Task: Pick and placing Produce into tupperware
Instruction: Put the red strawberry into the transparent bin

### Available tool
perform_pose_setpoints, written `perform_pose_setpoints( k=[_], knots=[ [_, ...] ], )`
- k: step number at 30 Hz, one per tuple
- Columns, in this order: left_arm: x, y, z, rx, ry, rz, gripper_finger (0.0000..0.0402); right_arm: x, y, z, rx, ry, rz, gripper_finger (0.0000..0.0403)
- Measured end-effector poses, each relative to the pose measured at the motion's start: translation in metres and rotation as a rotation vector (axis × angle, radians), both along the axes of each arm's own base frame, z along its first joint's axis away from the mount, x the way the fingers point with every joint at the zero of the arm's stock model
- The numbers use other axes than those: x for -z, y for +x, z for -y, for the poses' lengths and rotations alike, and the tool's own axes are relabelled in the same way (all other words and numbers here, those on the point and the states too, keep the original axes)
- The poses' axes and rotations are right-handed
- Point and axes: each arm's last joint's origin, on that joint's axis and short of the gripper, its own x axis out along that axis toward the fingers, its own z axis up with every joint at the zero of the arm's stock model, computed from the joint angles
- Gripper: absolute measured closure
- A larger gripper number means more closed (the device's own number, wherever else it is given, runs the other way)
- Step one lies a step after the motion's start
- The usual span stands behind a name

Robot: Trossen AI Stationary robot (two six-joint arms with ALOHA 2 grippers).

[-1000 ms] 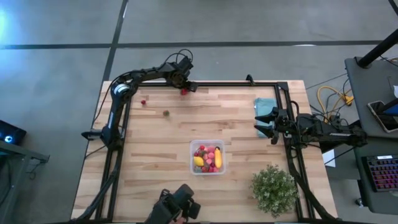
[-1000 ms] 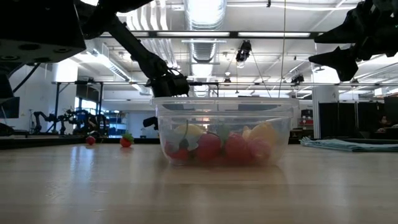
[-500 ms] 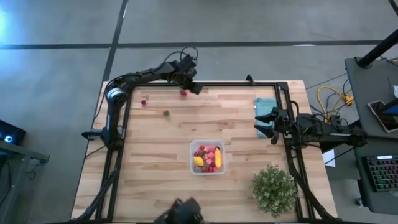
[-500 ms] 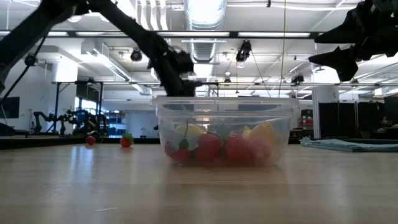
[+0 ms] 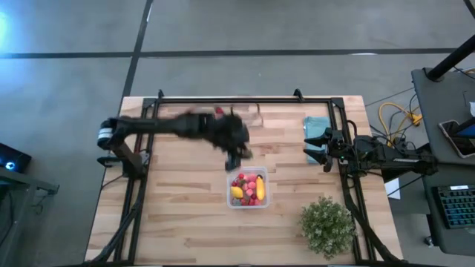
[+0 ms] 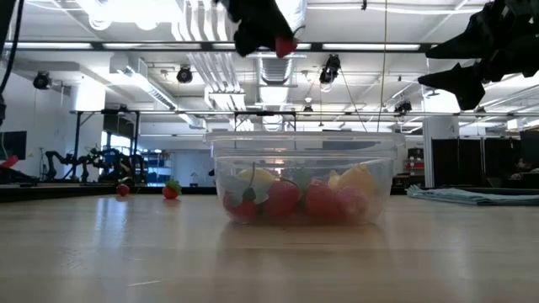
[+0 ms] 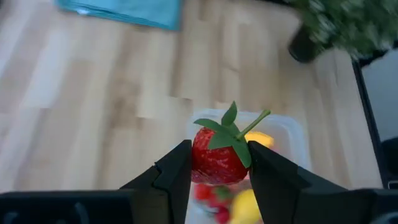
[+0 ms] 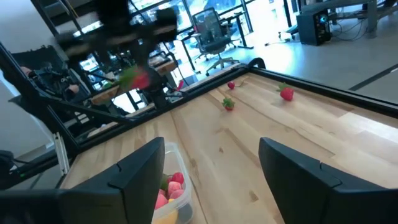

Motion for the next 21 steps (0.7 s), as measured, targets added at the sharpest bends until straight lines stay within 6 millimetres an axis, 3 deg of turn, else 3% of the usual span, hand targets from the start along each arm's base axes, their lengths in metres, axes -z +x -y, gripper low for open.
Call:
perform_pose_setpoints(
  k=[5,9,12,15,21],
  knots=[
    [0.024,0.014,0.061,0.028,0.061,-0.079,0.0274,0.0,0.0,0.0,0.0,0.0,0.0,0.0152],
    [0.06,0.028,0.089,0.042,0.047,-0.196,0.0274,0.0,0.0,0.0,0.0,0.0,0.001,0.0156],
    [0.089,0.035,0.098,0.023,0.05,-0.304,0.0274,0.0,0.0,0.0,0.0,0.0,0.0,0.0155],
    [0.107,0.039,0.097,-0.111,0.02,-0.374,0.0268,0.0,0.0,0.0,-0.001,0.0,0.0,0.0152],
    [0.106,0.043,0.097,-0.192,-0.036,-0.365,0.0221,0.0,0.0,0.0,0.0,0.0,0.0,0.0149]
  ],
)
